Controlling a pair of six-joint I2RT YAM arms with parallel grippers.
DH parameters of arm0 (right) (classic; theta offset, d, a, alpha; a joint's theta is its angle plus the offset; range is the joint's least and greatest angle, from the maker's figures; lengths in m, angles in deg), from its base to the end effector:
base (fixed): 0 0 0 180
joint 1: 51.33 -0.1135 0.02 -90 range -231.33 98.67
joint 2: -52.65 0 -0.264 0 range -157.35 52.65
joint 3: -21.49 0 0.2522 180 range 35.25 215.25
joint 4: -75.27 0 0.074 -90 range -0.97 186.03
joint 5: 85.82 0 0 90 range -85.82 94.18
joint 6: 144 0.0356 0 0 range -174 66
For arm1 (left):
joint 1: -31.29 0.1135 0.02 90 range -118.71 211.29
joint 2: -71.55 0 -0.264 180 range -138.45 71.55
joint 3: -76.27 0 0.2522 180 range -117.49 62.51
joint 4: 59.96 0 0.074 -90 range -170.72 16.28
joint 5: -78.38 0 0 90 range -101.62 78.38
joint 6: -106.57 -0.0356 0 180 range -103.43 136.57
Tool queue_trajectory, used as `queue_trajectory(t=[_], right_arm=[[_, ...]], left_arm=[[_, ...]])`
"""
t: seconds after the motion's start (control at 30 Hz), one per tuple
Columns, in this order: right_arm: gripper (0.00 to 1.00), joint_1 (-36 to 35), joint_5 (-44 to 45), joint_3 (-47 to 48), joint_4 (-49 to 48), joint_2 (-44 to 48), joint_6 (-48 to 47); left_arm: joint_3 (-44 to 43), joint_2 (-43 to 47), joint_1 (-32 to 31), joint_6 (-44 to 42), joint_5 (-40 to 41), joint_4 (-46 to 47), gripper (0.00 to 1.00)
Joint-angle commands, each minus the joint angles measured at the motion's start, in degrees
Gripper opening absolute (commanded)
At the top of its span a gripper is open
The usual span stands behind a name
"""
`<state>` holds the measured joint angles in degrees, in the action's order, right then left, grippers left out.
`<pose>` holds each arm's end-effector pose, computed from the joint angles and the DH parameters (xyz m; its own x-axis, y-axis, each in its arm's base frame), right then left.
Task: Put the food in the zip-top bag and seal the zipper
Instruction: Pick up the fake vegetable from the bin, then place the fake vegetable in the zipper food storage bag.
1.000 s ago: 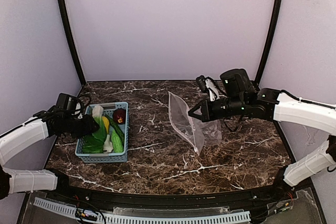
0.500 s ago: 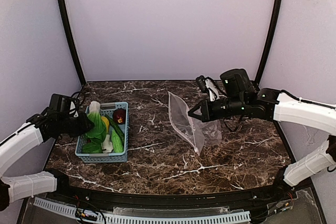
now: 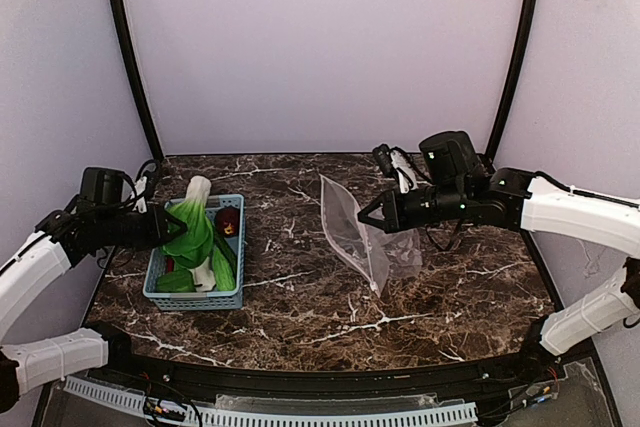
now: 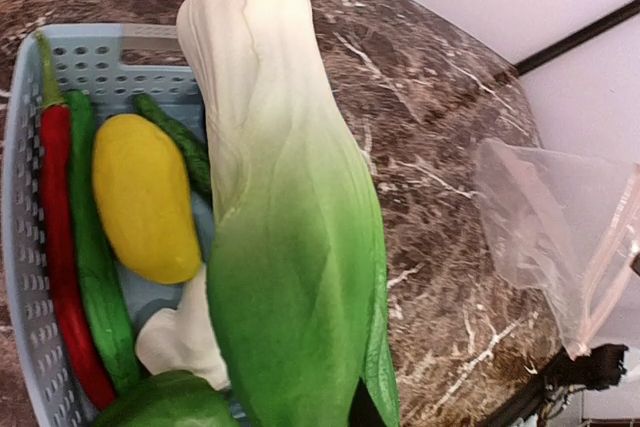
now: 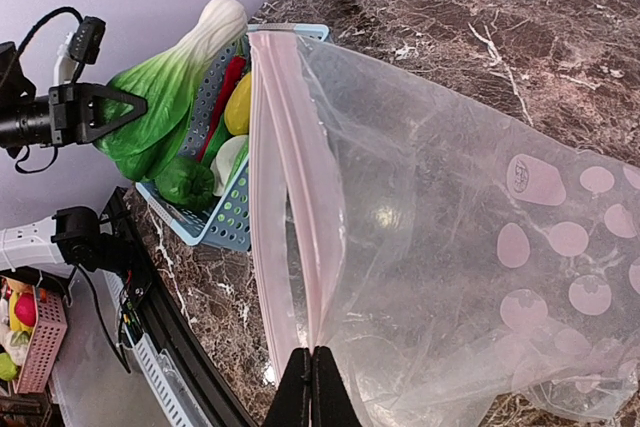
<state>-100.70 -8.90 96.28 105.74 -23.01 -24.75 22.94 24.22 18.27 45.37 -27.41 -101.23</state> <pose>0.1890 0.2326 0.3089 -0.7182 -0.1062 -0.6877 -0.5893 0.6183 0.5200 0.1735 -0.0501 0.2715 -0.7017 -0.3135 -0.6398 0.1086 0.8404 -0.5310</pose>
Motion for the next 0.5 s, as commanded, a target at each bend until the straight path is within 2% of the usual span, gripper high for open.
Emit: queue_trajectory(t=[0.0, 0.07, 0.2, 0.27, 0.47], right_arm=[[0.00, -0.48, 0.05, 1.08, -2.05, -0.92, -0.26], [0.00, -0.47, -0.08, 1.32, -2.12, -1.26, -0.34], [0.00, -0.48, -0.17, 1.64, -2.28, -1.87, -0.56], [0.00, -0.49, 0.12, 1.85, -2.28, -2.06, -0.90], [0.00, -0.47, -0.03, 2.34, -2.41, -2.52, -1.10]], left_arm=[[-3.84, 1.95, -0.13, -1.66, -15.52, -0.69, 0.01], [-4.90, 1.83, -1.36, -2.27, -20.13, -0.90, 0.01], [-6.36, 1.78, -6.60, -3.15, -23.64, -1.76, 0.01], [-6.98, 1.02, -11.28, -2.57, -23.71, -1.82, 0.01], [-7.74, -0.15, -18.49, 2.53, -21.64, 1.08, 0.01]])
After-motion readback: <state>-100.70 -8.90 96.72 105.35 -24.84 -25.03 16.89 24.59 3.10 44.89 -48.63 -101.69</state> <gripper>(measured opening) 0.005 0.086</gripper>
